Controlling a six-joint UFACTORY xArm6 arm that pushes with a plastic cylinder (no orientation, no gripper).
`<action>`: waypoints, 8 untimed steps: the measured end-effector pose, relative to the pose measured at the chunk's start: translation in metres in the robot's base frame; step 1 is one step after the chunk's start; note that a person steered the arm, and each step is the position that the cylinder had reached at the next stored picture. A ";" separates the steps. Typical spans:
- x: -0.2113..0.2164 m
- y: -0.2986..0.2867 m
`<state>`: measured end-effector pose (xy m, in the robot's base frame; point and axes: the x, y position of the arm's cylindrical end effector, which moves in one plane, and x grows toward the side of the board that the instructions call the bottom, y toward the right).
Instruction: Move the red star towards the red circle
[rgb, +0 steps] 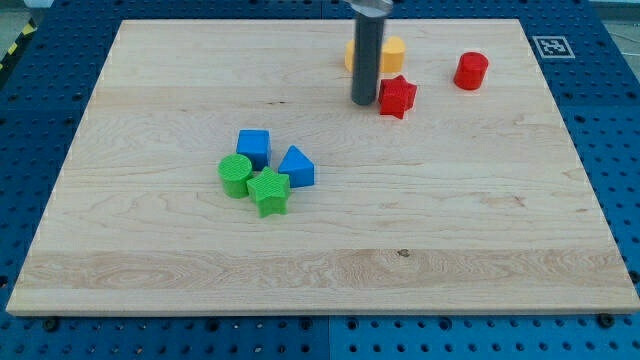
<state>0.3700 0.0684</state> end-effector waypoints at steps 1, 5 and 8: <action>0.034 0.024; -0.003 -0.008; 0.049 0.067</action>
<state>0.4190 0.1354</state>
